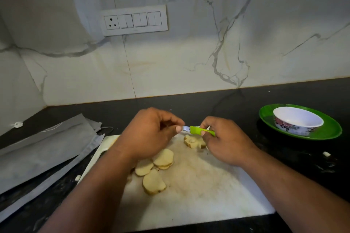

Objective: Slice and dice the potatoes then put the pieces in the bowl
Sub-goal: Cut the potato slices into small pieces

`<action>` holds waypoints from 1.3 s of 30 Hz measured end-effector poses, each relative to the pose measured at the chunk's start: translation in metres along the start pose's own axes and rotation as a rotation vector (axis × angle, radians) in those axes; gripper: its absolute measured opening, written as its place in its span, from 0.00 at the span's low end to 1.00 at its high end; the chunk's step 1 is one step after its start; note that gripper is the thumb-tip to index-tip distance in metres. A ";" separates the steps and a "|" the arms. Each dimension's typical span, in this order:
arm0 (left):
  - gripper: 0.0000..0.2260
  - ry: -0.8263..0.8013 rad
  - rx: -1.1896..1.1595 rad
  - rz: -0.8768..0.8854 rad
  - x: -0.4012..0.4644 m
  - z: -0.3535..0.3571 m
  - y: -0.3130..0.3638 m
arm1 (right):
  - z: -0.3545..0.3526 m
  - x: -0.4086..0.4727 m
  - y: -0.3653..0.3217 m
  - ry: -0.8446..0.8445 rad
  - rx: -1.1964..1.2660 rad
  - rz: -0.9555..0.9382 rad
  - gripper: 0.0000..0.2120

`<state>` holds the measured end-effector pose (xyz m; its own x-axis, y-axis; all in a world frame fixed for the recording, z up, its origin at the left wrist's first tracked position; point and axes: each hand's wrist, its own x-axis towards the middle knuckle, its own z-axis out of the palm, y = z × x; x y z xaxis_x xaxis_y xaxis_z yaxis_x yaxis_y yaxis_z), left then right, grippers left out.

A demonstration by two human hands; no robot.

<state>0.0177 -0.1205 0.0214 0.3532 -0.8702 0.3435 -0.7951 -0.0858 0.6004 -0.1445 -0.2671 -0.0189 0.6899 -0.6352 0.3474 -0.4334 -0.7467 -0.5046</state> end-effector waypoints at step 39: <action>0.26 -0.323 0.276 -0.039 -0.005 0.015 -0.003 | -0.016 -0.105 -0.050 0.029 -0.315 0.256 0.28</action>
<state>0.0107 -0.1237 0.0068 0.2478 -0.9673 0.0544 -0.9019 -0.2098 0.3775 -0.2046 -0.1658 -0.0172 0.5220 -0.8104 0.2661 -0.7488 -0.5848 -0.3119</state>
